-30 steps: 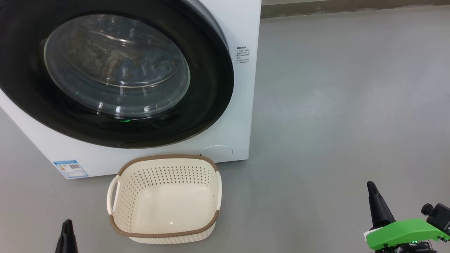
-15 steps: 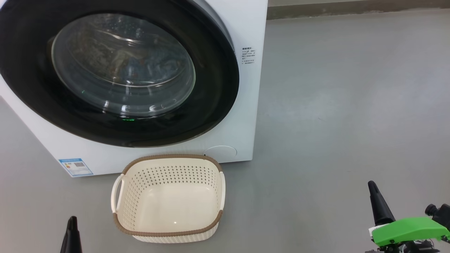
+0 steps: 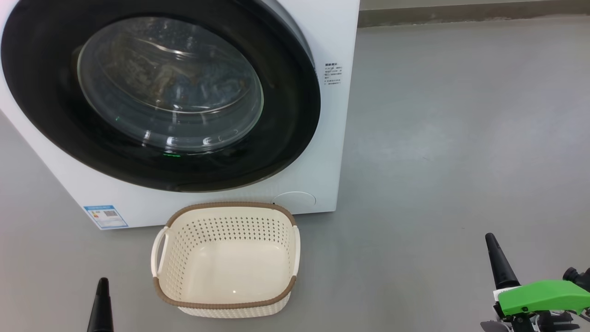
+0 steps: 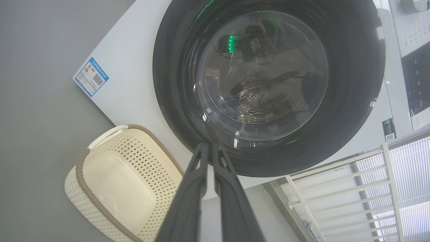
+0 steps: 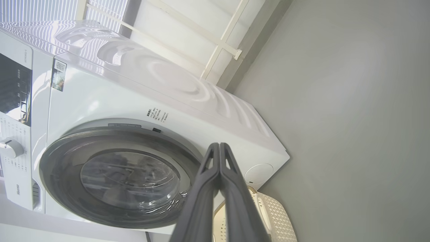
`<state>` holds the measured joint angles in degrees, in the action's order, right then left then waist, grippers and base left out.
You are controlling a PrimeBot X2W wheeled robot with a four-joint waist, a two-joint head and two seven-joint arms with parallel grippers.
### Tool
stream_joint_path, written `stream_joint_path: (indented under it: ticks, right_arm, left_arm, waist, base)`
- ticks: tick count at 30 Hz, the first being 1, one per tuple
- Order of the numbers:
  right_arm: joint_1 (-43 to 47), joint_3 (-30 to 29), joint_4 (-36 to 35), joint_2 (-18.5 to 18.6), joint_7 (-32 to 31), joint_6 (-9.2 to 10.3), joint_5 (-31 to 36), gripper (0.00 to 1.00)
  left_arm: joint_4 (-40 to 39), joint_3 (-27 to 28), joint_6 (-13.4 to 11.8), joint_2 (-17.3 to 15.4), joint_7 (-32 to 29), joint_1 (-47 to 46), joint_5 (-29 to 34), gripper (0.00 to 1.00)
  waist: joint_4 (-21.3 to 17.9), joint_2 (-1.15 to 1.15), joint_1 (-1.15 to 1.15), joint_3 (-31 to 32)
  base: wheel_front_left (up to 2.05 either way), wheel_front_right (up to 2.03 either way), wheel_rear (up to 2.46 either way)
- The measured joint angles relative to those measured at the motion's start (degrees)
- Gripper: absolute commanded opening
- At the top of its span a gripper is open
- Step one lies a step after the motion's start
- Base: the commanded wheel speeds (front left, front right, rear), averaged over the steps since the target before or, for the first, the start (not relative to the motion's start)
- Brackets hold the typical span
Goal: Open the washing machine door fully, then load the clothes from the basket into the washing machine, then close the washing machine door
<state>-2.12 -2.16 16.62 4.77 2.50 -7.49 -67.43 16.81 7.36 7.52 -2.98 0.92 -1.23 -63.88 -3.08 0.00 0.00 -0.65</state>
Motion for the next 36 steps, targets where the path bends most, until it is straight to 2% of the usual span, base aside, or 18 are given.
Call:
stream_joint_path:
  ticks: [36]
  right_arm:
    - [-1.1, -2.1, -0.6, -0.6, -5.5, 0.01, -20.7, 0.0]
  left_arm:
    - [-0.5, -1.8, 0.0, 0.4, -5.8, -2.4, -22.3, 0.0]
  waist:
    - [2.5, 0.0, 0.0, 0.5]
  base:
    - [0.0, 0.0, 0.0]
